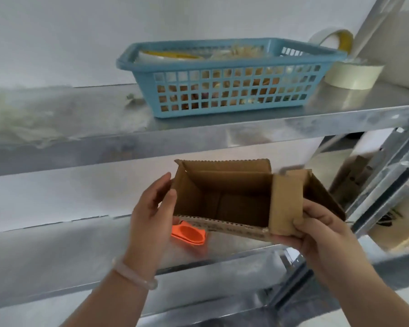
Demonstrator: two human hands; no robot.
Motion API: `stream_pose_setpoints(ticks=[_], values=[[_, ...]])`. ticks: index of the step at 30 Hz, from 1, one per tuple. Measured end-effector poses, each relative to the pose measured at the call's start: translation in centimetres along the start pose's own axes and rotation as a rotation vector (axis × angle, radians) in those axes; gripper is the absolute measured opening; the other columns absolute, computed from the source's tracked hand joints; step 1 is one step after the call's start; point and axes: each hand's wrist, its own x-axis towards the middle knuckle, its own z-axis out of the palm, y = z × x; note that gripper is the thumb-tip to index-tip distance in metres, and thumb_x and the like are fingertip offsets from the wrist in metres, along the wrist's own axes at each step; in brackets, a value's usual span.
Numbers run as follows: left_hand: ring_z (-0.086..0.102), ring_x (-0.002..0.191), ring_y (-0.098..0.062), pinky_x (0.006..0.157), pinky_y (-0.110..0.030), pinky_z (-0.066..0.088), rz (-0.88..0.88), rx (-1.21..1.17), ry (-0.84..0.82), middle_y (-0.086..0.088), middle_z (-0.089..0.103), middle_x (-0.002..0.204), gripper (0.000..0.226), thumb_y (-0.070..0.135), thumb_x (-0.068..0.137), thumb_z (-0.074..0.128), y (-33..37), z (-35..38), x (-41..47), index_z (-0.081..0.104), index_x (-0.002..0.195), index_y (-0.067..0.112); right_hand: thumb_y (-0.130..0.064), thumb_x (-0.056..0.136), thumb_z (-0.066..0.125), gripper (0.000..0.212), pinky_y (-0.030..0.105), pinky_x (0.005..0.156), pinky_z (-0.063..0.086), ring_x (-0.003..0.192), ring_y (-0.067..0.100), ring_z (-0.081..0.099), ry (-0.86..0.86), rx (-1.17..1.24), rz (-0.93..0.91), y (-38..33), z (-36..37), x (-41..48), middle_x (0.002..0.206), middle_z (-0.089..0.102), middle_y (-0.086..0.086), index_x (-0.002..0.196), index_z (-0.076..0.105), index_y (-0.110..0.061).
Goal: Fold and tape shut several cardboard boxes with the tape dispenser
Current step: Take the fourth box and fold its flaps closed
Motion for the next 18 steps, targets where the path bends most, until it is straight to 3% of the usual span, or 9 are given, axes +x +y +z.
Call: stream_pose_setpoints(ticks=[5,8,11,14,18], values=[[0.058,0.100,0.003,0.082,-0.007,0.041,-0.105,0.089,0.167,0.020,0.063,0.108,0.025,0.016,0.098,0.053,-1.4,-8.0,0.5,0.065,0.116,0.030,0.013,0.091,0.039,0.033,0.050,0.071,0.060,0.086,0.038,0.071,-0.153,0.008,0.122,4.5,7.5,1.0,0.101,0.071,0.025,0.110,0.063,0.001],[0.059,0.099,-0.004,0.089,-0.018,0.041,-0.118,0.158,0.262,0.018,0.064,0.106,0.024,0.017,0.098,0.053,-2.4,-13.0,0.9,0.066,0.114,0.031,0.010,0.095,0.039,0.034,0.048,0.073,0.060,0.079,0.036,0.073,-0.200,-0.090,0.218,6.9,11.9,1.6,0.100,0.073,0.021,0.110,0.064,-0.007],[0.058,0.101,-0.011,0.089,-0.022,0.042,-0.170,0.232,0.274,0.010,0.064,0.108,0.025,0.017,0.098,0.052,-4.5,-16.8,1.3,0.065,0.118,0.024,0.006,0.096,0.046,0.033,0.040,0.072,0.062,0.083,0.031,0.074,-0.211,-0.242,0.294,9.8,15.6,2.6,0.103,0.074,0.015,0.114,0.064,-0.016],[0.061,0.101,-0.016,0.093,-0.032,0.049,-0.258,0.250,0.252,0.007,0.067,0.107,0.026,0.015,0.098,0.051,-7.7,-19.5,1.0,0.066,0.116,0.024,0.003,0.095,0.048,0.035,0.041,0.077,0.061,0.081,0.026,0.075,-0.191,-0.414,0.302,13.0,18.5,3.7,0.103,0.073,0.010,0.117,0.065,-0.017],[0.063,0.091,-0.002,0.075,-0.017,0.047,-0.287,0.194,0.216,0.016,0.067,0.100,0.033,0.012,0.097,0.052,-10.2,-21.9,0.7,0.063,0.098,0.042,0.004,0.094,0.045,0.035,0.038,0.074,0.062,0.076,0.020,0.074,-0.172,-0.624,0.275,16.1,20.7,4.1,0.093,0.074,0.008,0.110,0.068,-0.017]])
